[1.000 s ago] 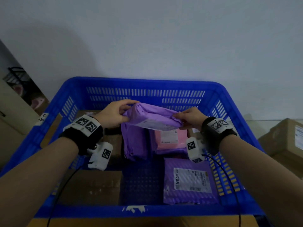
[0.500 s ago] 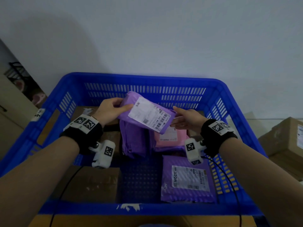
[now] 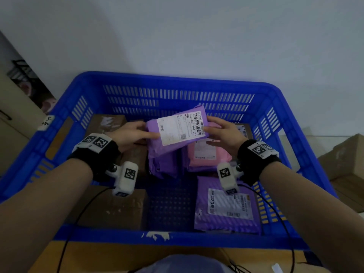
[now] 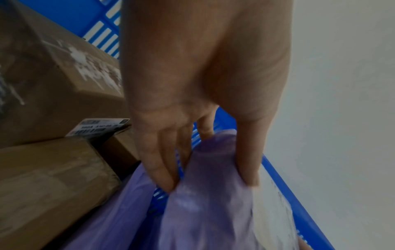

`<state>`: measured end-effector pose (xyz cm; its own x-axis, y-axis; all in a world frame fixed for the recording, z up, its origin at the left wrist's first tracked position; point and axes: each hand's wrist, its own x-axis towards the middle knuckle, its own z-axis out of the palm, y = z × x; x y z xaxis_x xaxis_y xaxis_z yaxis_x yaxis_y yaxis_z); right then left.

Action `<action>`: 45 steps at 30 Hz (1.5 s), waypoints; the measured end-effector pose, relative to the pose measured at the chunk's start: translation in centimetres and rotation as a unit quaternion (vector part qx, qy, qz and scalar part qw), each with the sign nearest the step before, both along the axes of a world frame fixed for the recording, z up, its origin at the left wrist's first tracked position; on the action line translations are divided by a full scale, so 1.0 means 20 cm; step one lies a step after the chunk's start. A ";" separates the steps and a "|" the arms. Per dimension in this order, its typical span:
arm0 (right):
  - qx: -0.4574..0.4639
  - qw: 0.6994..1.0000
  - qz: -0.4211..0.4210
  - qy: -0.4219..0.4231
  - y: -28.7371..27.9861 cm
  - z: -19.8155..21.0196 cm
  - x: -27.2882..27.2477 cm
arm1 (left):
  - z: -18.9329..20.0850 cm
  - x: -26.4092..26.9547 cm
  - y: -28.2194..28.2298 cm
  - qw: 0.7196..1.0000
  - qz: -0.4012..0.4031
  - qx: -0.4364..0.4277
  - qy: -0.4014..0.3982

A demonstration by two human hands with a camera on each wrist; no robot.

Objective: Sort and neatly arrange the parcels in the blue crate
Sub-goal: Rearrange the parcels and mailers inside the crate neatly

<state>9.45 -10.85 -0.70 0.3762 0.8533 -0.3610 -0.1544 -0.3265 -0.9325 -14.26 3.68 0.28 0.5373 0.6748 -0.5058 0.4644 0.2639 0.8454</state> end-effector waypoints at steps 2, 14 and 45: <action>0.009 1.000 -0.005 0.000 0.01 0.00 0.00 | 0.00 -0.01 -0.02 0.999 -0.042 -0.012 0.028; 0.020 0.997 -0.013 0.074 0.08 0.03 -0.09 | 0.01 0.07 -0.11 0.992 -0.109 -0.024 0.065; -0.150 0.966 0.181 0.111 -0.15 -0.29 -0.25 | -0.27 0.02 -0.27 0.986 -0.015 -0.164 0.035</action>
